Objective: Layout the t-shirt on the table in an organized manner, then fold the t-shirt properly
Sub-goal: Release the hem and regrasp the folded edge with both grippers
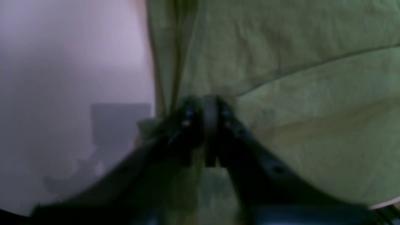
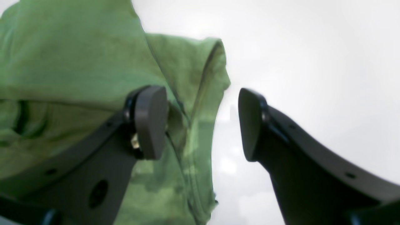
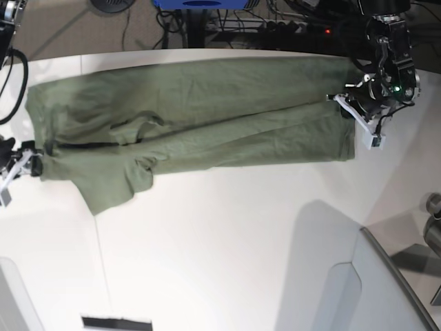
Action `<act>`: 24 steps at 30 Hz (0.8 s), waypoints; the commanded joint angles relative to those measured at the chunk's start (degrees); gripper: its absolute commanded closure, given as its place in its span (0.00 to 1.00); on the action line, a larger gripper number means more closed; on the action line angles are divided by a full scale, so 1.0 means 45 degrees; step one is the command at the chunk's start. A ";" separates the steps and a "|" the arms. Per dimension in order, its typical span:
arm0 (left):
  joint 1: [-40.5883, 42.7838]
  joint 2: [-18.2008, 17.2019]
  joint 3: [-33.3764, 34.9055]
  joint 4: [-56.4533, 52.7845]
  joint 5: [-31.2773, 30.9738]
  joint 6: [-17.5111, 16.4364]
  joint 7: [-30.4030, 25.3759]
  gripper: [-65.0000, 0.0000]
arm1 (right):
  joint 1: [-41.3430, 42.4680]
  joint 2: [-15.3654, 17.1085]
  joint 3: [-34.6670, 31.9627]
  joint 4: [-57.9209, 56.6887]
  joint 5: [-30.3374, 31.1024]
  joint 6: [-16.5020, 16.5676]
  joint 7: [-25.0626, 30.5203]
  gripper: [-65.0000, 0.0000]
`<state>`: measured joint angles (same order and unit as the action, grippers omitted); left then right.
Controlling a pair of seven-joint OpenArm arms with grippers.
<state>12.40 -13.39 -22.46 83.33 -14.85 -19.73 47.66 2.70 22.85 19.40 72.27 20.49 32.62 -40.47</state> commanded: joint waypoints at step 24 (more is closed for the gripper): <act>0.1922 0.0035 -0.4240 0.2122 -0.2551 -0.0960 -0.0149 0.15 | 0.6599 -0.0790 -0.7095 -0.9330 0.0086 0.0047 0.3962 0.47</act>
<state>20.82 -12.25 -41.10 92.12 -25.78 -24.03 47.77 30.55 19.51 -12.51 29.54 20.32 32.38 -24.08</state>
